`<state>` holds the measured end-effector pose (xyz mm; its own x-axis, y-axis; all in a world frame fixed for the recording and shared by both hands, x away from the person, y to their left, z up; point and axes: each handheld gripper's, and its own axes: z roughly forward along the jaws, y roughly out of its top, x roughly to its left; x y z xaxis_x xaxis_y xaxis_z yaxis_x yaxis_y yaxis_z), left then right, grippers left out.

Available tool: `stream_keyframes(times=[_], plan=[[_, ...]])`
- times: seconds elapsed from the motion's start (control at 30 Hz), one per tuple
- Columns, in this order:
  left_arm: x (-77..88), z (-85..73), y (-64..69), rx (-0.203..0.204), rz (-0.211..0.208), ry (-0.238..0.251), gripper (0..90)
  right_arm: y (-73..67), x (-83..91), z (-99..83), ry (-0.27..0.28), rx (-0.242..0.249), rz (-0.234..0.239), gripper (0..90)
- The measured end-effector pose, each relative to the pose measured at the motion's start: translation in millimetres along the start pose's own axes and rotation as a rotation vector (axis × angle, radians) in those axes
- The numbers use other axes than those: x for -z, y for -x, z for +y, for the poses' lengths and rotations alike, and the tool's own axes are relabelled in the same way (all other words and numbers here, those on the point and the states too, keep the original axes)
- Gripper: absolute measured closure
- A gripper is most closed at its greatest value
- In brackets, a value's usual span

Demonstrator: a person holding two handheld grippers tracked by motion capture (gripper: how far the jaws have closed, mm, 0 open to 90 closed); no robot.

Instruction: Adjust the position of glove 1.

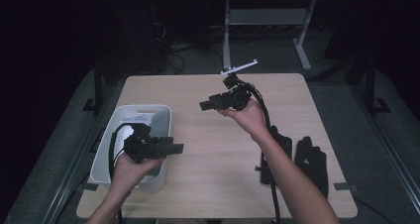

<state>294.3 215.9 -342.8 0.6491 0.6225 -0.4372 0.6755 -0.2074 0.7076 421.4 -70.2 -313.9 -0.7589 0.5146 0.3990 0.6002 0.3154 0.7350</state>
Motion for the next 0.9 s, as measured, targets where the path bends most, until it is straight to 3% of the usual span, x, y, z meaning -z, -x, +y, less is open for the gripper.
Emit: stream_keyframes(times=[0.9], plan=[[-46.8,10.3,33.2,-0.047,-0.085,-0.045,36.8,20.9,66.8,-45.5,0.016,-0.041,-0.078,39.5]])
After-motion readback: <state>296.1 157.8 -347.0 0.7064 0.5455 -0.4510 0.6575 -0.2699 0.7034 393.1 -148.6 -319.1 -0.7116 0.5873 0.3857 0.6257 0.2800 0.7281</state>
